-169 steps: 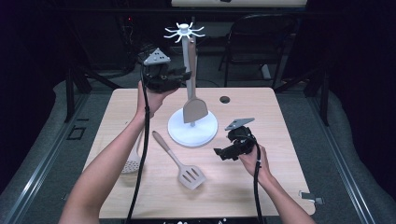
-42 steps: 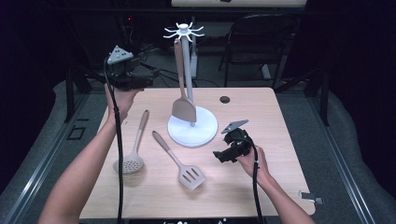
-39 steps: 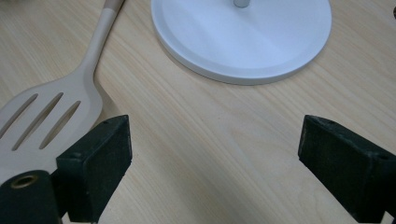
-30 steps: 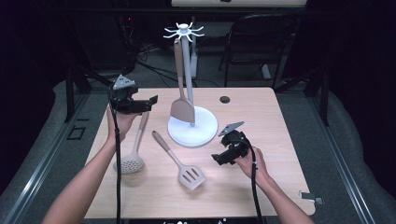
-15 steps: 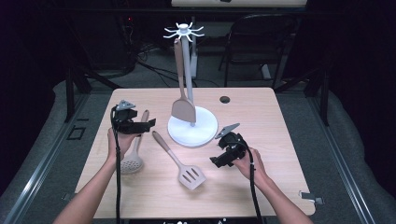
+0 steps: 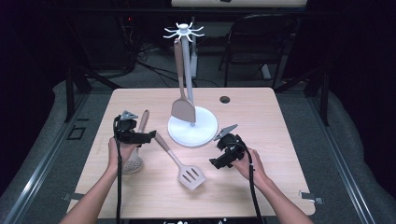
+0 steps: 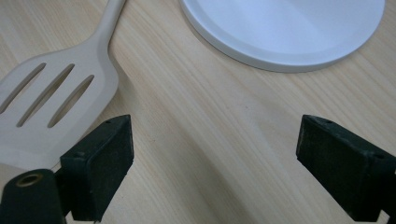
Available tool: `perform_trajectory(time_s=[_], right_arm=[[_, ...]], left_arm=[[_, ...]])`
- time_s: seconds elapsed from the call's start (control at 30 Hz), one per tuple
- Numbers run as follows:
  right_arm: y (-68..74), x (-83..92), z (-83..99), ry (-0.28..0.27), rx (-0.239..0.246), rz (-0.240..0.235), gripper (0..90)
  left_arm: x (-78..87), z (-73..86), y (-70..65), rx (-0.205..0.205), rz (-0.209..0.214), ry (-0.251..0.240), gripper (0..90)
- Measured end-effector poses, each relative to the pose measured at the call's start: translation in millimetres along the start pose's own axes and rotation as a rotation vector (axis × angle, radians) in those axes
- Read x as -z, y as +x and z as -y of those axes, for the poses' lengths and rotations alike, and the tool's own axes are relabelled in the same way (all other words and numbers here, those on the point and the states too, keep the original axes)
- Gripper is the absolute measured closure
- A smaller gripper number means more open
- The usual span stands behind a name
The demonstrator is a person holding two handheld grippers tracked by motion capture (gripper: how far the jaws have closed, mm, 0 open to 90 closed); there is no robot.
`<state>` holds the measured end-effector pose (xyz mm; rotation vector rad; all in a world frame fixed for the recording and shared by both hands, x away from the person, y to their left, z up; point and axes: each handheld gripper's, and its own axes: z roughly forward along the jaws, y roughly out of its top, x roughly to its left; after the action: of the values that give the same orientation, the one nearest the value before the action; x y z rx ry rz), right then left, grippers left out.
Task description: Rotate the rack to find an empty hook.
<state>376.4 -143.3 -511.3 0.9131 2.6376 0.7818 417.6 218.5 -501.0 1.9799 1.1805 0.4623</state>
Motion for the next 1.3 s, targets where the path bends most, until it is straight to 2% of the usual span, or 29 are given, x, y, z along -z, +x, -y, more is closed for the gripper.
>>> perform_trajectory(time_s=[0.13,0.2,0.3,0.33,0.43,0.5,0.63,0.67,0.7,0.73,0.77,0.83,0.87,0.93,1.03,1.07,1.3], right_arm=[[1.5,-1.5,-0.5,0.009,0.008,-0.004,12.0],[2.5,-2.0,-1.5,0.013,0.017,0.008,14.5],[4.4,1.2,-4.3,0.002,0.032,0.017,18.4],[5.6,2.0,-5.0,-0.007,0.022,0.014,20.8],[7.7,2.9,-5.8,-0.015,0.018,-0.023,36.6],[11.4,2.7,-6.3,0.004,0.028,-0.059,46.7],[25.3,-2.4,-10.4,0.055,0.071,-0.130,51.1],[28.3,-3.9,-11.0,0.055,0.066,-0.129,56.0],[31.0,-4.5,-11.9,0.056,0.061,-0.127,54.2],[32.8,-5.4,-12.1,0.055,0.061,-0.132,57.6],[35.3,-4.7,-12.6,0.060,0.077,-0.128,62.3],[36.8,-1.8,-12.1,0.030,0.066,-0.134,76.8],[37.7,-0.8,-11.5,-0.004,0.049,-0.154,81.6],[41.0,2.5,-11.9,-0.034,0.038,-0.167,89.9],[46.3,4.6,-14.0,-0.028,0.053,-0.183,90.0],[48.8,4.3,-14.7,-0.019,0.064,-0.185,90.0],[69.1,-1.0,-17.7,-0.003,0.101,-0.233,90.0]], left_arm=[[1.1,0.9,0.1,0.010,0.003,-0.001,4.9],[1.0,2.1,0.2,0.019,0.004,0.000,4.8],[1.2,3.8,1.4,0.033,-0.003,-0.001,5.0],[1.7,4.0,1.8,0.042,-0.005,0.003,5.1],[2.4,3.8,3.2,0.044,-0.008,0.002,5.1],[2.3,3.9,3.9,0.043,-0.011,0.000,4.7],[2.3,5.3,5.9,0.061,-0.012,0.004,3.6],[2.4,5.3,6.4,0.065,-0.009,0.006,3.6],[2.1,5.4,6.3,0.068,-0.012,0.000,3.6],[2.2,5.1,6.1,0.067,-0.010,0.001,3.6],[2.0,4.9,5.8,0.067,-0.010,0.000,3.6],[1.4,4.5,5.1,0.065,-0.008,0.009,3.6],[0.1,4.4,4.8,0.061,-0.006,0.010,3.6],[-1.0,4.6,4.4,0.057,-0.004,0.016,3.9],[-3.3,5.5,2.3,0.055,-0.018,0.013,4.6],[-2.9,5.3,3.0,0.048,-0.004,0.025,4.8],[-4.8,7.0,-0.5,0.053,-0.004,0.033,5.3]])
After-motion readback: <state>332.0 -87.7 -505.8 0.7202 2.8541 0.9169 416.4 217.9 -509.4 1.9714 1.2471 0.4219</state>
